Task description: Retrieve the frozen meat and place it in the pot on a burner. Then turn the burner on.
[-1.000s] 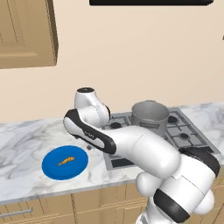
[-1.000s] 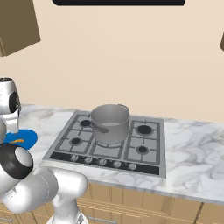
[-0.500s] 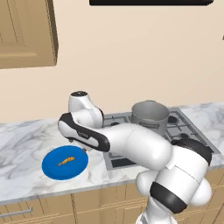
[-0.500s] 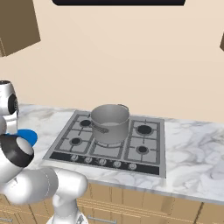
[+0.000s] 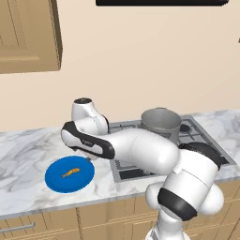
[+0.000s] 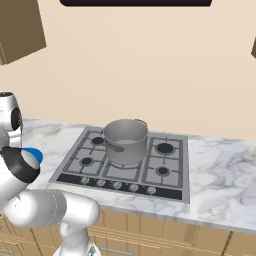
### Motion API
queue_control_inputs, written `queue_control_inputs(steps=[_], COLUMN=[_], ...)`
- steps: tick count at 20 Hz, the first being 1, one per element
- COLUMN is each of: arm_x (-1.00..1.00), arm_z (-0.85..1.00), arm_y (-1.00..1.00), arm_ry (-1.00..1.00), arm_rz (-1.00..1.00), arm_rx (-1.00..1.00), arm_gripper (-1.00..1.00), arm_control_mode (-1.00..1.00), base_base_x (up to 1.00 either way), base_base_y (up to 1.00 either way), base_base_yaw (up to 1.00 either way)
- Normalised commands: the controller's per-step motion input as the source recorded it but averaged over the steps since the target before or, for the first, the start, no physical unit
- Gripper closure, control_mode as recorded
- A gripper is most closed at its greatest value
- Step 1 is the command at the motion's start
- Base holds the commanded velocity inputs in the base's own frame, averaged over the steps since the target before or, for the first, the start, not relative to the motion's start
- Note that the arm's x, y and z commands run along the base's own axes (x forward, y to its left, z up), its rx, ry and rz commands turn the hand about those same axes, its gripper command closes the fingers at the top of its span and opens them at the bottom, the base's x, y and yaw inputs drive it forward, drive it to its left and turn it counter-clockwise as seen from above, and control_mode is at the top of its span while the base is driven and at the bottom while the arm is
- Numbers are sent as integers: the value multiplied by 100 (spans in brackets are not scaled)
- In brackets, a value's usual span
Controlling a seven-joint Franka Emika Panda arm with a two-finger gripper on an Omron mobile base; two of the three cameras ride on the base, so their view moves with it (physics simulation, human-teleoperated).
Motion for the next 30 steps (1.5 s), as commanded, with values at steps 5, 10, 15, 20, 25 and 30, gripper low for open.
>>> queue_control_inputs(steps=[5, 10, 15, 20, 25, 30], arm_x=[14, 9, 16, 21, 11, 1], arm_z=[-19, -21, -10, -19, -26, -24], arm_y=[10, 16, 21, 23, 19, 5], arm_ry=[1, 0, 0, 0, 0, 0], arm_rz=[2, 0, 3, 2, 1, 1], arm_rx=[-6, -11, -2, 0, 0, 0], arm_gripper=[-100, -100, -100, -100, -100, -100], arm_control_mode=[-100, -100, -100, -100, -100, -100], base_base_x=[0, 0, 0, 0, 0, 0], base_base_y=[0, 0, 0, 0, 0, 0], base_base_yaw=[0, 0, 0, 0, 0, 0])
